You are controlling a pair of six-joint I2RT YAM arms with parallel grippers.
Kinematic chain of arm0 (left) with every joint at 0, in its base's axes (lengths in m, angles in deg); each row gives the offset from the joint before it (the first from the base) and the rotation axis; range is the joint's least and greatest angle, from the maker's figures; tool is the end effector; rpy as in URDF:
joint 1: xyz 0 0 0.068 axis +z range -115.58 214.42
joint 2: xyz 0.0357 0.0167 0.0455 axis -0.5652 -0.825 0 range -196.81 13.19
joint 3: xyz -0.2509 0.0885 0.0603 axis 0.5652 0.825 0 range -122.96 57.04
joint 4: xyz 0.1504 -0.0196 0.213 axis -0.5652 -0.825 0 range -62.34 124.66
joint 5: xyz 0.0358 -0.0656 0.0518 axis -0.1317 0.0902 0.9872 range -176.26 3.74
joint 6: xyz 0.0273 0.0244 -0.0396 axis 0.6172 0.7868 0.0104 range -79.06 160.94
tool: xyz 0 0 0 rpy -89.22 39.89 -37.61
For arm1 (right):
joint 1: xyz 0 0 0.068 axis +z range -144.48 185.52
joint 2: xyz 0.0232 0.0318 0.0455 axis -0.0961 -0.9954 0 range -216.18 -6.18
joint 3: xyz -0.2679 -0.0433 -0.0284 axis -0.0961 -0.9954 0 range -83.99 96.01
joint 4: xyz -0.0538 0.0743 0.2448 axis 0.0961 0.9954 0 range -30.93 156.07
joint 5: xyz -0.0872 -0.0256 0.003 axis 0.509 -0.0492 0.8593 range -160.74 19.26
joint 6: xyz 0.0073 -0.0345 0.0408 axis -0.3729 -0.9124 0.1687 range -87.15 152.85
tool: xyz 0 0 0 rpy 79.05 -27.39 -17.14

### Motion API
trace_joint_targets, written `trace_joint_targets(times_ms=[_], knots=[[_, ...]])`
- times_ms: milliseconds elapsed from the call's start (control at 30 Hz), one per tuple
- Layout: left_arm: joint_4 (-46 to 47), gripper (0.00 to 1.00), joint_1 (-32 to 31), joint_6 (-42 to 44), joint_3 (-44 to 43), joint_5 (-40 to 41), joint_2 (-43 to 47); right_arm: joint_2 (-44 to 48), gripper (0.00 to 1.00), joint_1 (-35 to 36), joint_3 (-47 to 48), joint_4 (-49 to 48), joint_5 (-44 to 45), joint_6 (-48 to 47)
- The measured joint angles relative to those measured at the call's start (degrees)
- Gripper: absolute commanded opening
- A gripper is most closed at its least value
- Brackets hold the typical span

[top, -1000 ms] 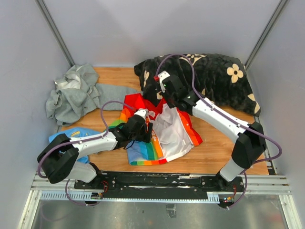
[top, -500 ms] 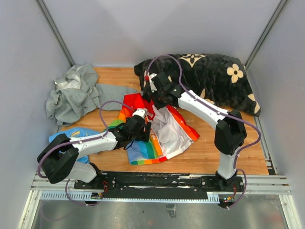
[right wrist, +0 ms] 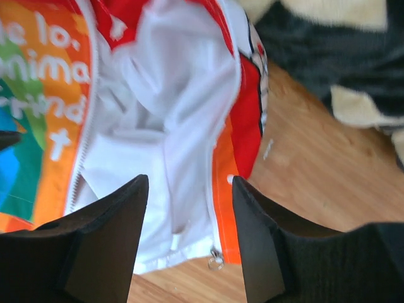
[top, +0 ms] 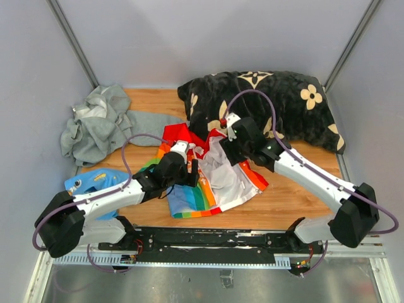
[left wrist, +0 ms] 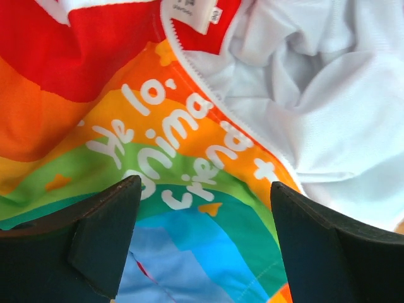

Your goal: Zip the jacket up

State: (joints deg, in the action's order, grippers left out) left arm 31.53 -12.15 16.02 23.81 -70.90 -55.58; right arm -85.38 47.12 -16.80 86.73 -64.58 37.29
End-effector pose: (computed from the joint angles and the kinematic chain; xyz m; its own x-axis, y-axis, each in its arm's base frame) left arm 0.1743 -0.1701 0.1983 -0.6248 0.0689 -0.7777 0.3251 0.9286 -0.1789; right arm 0.2321 0.2010 0.3107 -0.5222 -0.3608 -0.7727 -0.5597 0.8287 -0.0088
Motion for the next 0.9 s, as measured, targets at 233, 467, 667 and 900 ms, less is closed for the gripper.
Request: trace_joint_targets(times_ms=[233, 467, 667, 900], knots=[[-0.1, 0.87, -2.8, -2.3, -1.0, -3.5, 3.9, 6.7, 0.57, -2.2, -15.0, -1.0, 4.5, 1.6], [3.1, 0.83, -7.4, -6.3, -4.4, -6.7, 1.9, 9.5, 0.56, -5.8, -25.2, -1.1, 6.6, 6.1], [6.8, 0.81, -9.5, -7.9, -9.4, -8.6, -5.9, 12.6, 0.55, -7.5, -30.2, -2.5, 5.3, 9.7], [11.0, 0.74, -10.3, -8.5, -13.5, -11.1, -16.2, 12.8, 0.55, -8.0, -32.8, -5.6, 2.6, 12.0]])
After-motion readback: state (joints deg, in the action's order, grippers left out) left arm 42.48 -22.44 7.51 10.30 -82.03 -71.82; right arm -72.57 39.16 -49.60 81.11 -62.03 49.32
